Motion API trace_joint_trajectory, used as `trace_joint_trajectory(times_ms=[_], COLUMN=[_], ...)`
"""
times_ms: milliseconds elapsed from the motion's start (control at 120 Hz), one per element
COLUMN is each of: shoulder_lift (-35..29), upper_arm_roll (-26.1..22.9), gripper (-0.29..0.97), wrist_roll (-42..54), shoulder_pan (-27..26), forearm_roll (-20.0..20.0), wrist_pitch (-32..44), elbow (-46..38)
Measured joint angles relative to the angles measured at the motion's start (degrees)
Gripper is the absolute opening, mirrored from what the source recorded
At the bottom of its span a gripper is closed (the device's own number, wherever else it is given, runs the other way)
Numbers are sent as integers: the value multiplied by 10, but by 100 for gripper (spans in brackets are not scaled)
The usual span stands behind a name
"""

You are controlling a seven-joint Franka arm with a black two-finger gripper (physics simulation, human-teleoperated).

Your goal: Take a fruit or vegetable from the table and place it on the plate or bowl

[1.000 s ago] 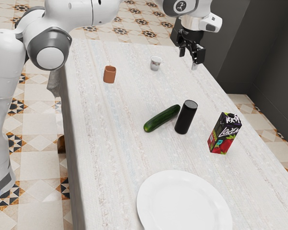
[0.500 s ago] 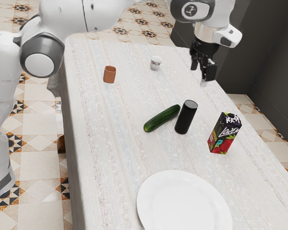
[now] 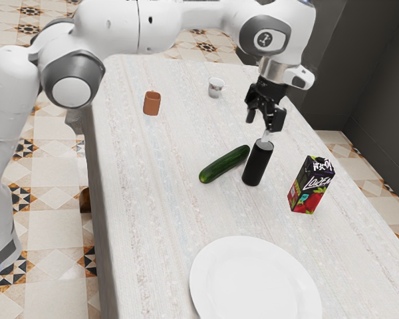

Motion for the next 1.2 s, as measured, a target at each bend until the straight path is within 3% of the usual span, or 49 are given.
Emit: trace_joint_trajectory(times_ms=[125,292,558,1200], shoulder_lift=[-34,-51,-87,-90], upper_arm_roll=[26,64,75,86], gripper=[68,68,68,68], wrist_roll=[7,13,19,27], shoulder_pan=[-28,-34,-45,-60], forearm_roll=[-8,-12,-16,-11], wrist_pitch=[16,40,85,141], elbow=[-118,-164,-269,-336])
